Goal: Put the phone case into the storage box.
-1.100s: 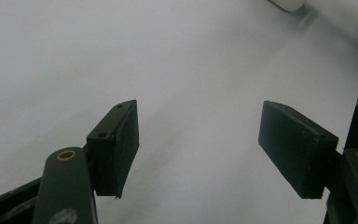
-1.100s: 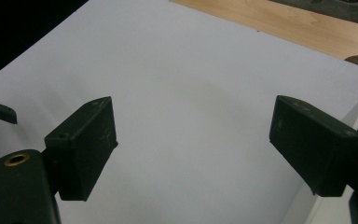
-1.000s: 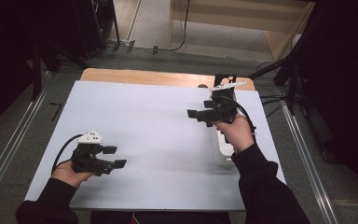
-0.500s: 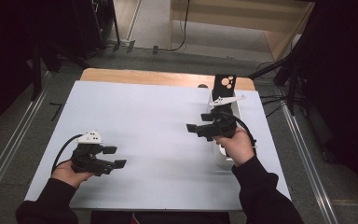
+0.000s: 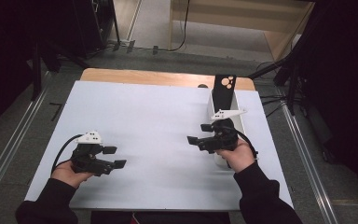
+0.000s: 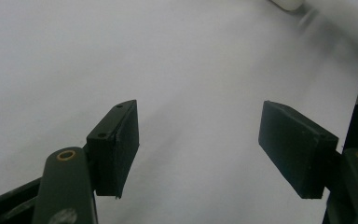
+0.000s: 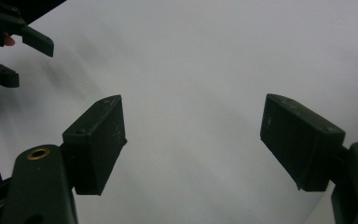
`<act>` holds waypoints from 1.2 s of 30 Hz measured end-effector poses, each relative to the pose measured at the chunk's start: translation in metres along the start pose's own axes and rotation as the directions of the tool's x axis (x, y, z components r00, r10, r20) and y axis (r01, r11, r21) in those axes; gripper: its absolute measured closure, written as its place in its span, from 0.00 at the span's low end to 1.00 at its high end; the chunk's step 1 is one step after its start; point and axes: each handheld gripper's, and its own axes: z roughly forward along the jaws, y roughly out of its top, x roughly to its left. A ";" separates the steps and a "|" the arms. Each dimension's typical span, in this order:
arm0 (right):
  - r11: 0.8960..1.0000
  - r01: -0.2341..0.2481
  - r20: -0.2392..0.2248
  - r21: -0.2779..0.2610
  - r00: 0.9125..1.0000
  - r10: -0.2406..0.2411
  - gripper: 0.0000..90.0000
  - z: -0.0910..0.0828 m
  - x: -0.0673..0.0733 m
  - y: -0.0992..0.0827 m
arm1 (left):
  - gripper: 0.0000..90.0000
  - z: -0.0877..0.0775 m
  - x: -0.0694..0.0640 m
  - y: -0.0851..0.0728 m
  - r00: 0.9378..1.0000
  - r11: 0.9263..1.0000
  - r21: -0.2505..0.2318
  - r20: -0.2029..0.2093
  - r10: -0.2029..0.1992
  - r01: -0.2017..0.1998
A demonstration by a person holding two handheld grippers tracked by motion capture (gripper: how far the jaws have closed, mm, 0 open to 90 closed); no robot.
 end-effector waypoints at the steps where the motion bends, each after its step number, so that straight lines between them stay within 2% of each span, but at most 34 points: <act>1: 1.000 0.004 -0.001 -0.001 1.000 -0.004 0.23 0.000 0.001 -0.002 | 0.32 0.000 0.000 0.000 1.000 1.000 0.000 0.001 0.002 -0.002; 8: 1.000 0.018 -0.019 -0.004 1.000 -0.018 0.23 -0.003 0.007 -0.015 | 0.32 0.000 -0.001 0.000 1.000 1.000 0.001 0.002 0.000 0.000; 22: 0.997 0.081 -0.034 0.006 0.996 -0.081 0.23 -0.005 0.021 -0.040 | 0.32 0.000 -0.004 0.000 1.000 1.000 0.001 0.006 0.013 -0.013; 29: 0.997 0.081 -0.062 0.002 0.995 -0.081 0.23 -0.007 0.024 -0.053 | 0.32 -0.001 -0.005 0.000 1.000 1.000 0.001 0.008 0.020 -0.020; 36: 0.997 0.081 -0.070 0.000 0.994 -0.081 0.23 -0.012 0.027 -0.067 | 0.32 -0.002 -0.007 -0.002 1.000 1.000 0.004 0.013 0.027 -0.027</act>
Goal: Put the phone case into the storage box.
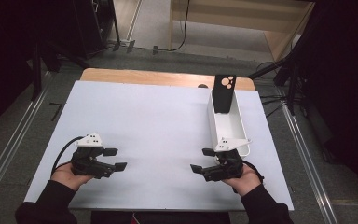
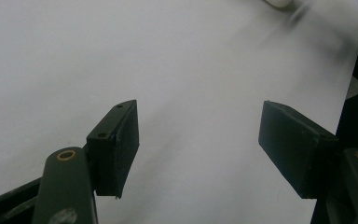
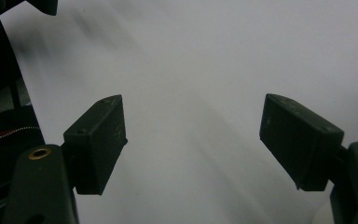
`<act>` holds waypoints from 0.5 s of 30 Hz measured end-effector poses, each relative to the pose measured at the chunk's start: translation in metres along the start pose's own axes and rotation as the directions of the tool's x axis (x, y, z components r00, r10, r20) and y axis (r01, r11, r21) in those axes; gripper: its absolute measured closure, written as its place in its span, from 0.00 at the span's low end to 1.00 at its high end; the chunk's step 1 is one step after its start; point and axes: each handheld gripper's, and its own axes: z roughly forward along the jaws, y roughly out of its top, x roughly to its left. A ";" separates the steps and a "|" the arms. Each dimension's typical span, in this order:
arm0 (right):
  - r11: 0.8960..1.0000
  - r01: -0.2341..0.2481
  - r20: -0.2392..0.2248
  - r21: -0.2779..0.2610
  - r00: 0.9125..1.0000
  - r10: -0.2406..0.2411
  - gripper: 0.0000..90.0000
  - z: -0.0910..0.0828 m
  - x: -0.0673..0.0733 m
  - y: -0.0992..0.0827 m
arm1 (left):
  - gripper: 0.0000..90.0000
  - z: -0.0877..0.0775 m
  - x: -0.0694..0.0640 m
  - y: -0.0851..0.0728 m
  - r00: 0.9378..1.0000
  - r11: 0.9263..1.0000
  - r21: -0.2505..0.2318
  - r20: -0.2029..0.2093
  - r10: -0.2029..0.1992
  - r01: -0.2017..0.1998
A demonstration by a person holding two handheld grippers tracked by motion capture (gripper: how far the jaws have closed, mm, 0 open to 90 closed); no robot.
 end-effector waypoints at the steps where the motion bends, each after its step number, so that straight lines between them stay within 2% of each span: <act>1: 1.000 0.005 0.000 0.000 1.000 -0.005 0.24 0.000 0.001 -0.002 | 0.32 0.000 0.000 0.000 1.000 1.000 -0.002 0.001 0.001 -0.001; 15: 1.000 0.005 -0.003 0.031 1.000 -0.005 0.24 -0.006 0.001 -0.026 | 0.32 -0.003 -0.002 -0.004 1.000 1.000 -0.005 0.001 0.003 -0.003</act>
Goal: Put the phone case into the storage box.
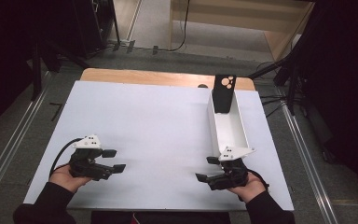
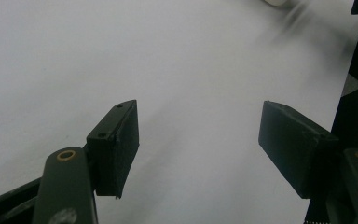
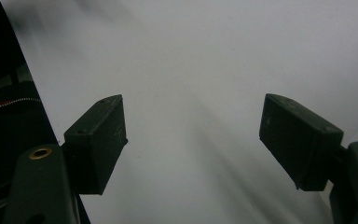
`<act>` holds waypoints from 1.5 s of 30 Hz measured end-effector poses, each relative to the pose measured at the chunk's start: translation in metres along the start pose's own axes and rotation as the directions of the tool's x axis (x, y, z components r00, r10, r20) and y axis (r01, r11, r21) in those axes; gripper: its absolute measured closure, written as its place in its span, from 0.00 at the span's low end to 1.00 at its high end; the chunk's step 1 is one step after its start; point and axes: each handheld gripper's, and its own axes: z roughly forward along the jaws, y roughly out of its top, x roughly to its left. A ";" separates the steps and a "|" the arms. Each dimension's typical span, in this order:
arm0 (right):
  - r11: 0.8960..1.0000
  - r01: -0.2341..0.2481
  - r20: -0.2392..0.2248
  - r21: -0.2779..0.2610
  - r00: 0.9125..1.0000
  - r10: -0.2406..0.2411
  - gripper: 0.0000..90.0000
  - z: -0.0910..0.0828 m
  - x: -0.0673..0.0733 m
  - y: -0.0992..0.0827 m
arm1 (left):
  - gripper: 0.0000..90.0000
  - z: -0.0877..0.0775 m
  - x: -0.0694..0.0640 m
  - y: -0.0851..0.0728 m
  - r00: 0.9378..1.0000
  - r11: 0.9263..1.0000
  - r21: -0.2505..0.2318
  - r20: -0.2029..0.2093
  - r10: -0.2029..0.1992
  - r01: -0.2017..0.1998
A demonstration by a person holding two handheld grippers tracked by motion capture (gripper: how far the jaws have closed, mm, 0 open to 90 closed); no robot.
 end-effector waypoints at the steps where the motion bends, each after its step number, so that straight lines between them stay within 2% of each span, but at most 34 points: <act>1: 1.000 -0.005 0.004 0.004 1.000 0.005 0.24 -0.001 0.000 -0.001 | 0.32 0.000 0.000 0.000 1.000 1.000 0.002 0.000 0.003 -0.003; 11: 1.000 -0.007 0.025 0.030 1.000 0.007 0.24 -0.006 -0.005 -0.016 | 0.32 -0.001 -0.002 -0.002 1.000 1.000 0.001 0.003 0.001 -0.001; 20: 0.999 -0.031 0.041 0.034 0.999 0.029 0.24 -0.010 -0.011 -0.026 | 0.32 -0.001 -0.004 -0.004 1.000 1.000 0.006 0.005 0.004 -0.004; 45: 0.998 -0.032 0.053 0.046 0.998 0.029 0.24 -0.012 -0.018 -0.030 | 0.32 0.000 -0.004 -0.005 1.000 1.000 0.021 0.010 0.007 -0.008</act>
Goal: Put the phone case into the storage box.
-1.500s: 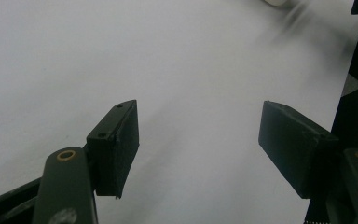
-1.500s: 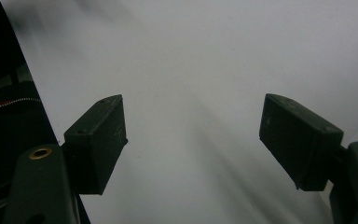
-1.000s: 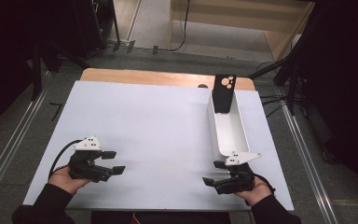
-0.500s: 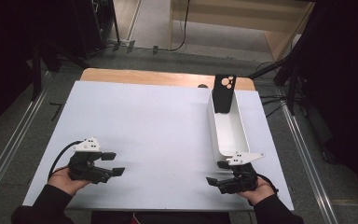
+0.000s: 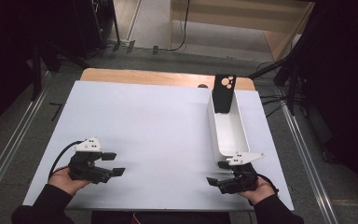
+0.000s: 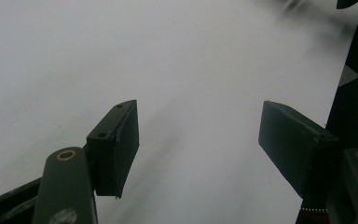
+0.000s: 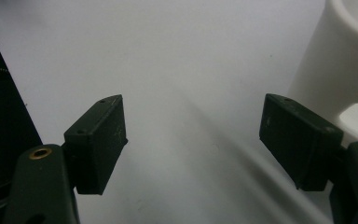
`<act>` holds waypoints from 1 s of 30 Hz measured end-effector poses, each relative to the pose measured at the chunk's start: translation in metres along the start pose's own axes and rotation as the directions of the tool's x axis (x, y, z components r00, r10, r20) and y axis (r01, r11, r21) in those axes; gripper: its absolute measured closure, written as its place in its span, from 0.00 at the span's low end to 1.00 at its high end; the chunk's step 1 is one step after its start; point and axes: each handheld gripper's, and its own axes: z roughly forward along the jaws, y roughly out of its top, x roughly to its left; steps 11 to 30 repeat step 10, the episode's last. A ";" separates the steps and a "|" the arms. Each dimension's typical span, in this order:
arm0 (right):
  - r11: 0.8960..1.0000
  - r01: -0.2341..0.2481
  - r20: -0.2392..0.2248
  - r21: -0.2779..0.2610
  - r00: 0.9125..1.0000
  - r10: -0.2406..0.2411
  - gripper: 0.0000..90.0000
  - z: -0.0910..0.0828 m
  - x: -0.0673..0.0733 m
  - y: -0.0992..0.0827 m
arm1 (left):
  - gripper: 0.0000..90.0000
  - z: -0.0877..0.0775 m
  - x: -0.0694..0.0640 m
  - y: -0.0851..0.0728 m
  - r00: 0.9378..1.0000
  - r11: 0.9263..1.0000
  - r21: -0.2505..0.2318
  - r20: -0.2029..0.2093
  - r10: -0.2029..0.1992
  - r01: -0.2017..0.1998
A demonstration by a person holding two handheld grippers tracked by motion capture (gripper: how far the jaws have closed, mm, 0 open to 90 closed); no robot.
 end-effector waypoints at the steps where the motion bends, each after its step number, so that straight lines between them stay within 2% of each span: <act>1: 1.000 0.001 -0.001 0.000 1.000 -0.001 0.24 0.000 0.000 0.000 | 0.32 0.000 0.000 0.000 1.000 1.000 0.000 0.000 0.001 -0.001; 10: 1.000 -0.005 0.005 0.016 1.000 0.005 0.24 0.000 0.000 -0.001 | 0.32 0.000 0.001 0.000 1.000 1.000 0.004 -0.001 0.001 -0.001; 30: 1.000 -0.005 0.005 0.016 1.000 0.005 0.24 0.000 0.000 -0.001 | 0.32 0.000 0.001 0.000 1.000 1.000 0.004 -0.001 0.001 -0.001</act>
